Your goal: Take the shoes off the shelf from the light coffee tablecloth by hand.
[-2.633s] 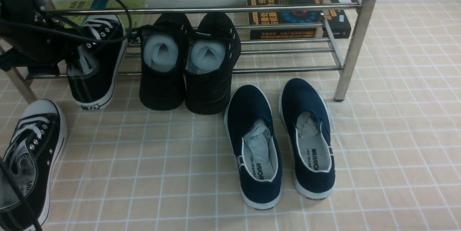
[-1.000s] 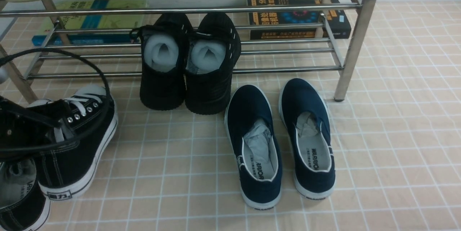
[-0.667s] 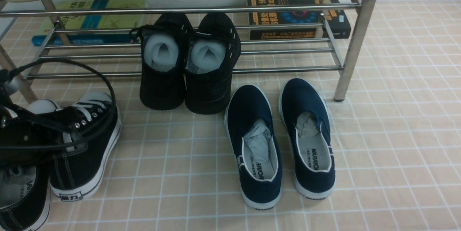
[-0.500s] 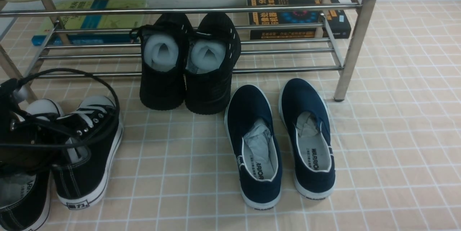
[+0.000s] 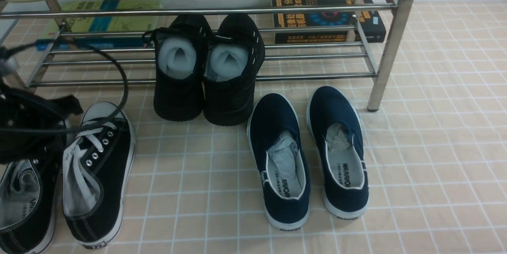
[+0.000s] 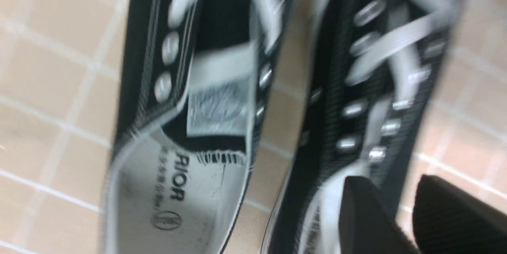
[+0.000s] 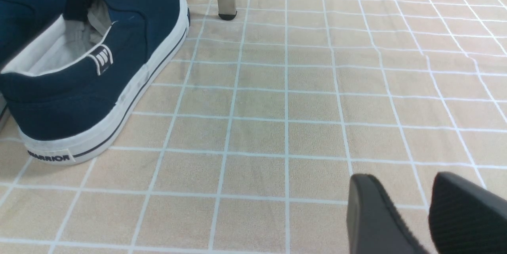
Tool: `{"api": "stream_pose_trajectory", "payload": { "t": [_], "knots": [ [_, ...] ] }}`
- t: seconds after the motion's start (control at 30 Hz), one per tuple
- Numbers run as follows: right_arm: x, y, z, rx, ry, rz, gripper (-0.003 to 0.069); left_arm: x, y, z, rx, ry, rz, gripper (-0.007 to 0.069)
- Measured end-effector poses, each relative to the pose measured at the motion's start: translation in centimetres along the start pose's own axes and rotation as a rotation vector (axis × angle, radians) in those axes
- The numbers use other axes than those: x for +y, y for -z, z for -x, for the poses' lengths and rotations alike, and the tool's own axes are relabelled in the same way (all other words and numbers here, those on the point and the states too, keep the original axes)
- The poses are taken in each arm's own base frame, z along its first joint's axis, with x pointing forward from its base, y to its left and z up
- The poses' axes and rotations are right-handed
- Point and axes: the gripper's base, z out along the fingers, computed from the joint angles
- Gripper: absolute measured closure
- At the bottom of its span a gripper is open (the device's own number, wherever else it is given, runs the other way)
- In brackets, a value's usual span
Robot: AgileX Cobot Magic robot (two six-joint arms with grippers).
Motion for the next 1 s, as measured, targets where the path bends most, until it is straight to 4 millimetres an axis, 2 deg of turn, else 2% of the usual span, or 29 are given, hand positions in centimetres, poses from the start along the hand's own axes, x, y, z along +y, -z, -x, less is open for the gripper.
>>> {"api": "stream_pose_trajectory", "payload": {
  "t": [0.07,0.2,0.33,0.4,0.47,0.6,0.77,0.9,1.0],
  "knots": [
    [0.0,0.0,0.0,0.000,0.000,0.000,0.0419,-0.1,2.2,0.4,-0.021,-0.056,-0.004,0.0380],
    [0.0,0.0,0.0,0.000,0.000,0.000,0.0419,0.3,6.4,-0.8,-0.010,-0.185,-0.012,0.0420],
    [0.0,0.0,0.0,0.000,0.000,0.000,0.0419,1.1,9.5,-3.6,0.040,-0.242,-0.040,0.0524],
    [0.0,0.0,0.0,0.000,0.000,0.000,0.0419,1.6,10.4,-5.7,0.039,-0.267,-0.071,0.0587],
    [0.0,0.0,0.0,0.000,0.000,0.000,0.0419,2.0,11.1,-7.9,0.009,-0.290,-0.120,0.0616],
    [0.0,0.0,0.0,0.000,0.000,0.000,0.0419,2.5,11.2,-11.9,-0.110,-0.304,-0.252,0.0623],
    [0.0,0.0,0.0,0.000,0.000,0.000,0.0419,3.6,9.3,-15.9,-0.269,-0.246,-0.346,0.0623],
    [0.0,0.0,0.0,0.000,0.000,0.000,0.0419,4.3,8.1,-17.6,-0.283,-0.249,-0.338,0.0623],
    [0.0,0.0,0.0,0.000,0.000,0.000,0.0419,4.6,7.8,-18.0,-0.311,-0.259,-0.319,0.0623]
  ]
}}
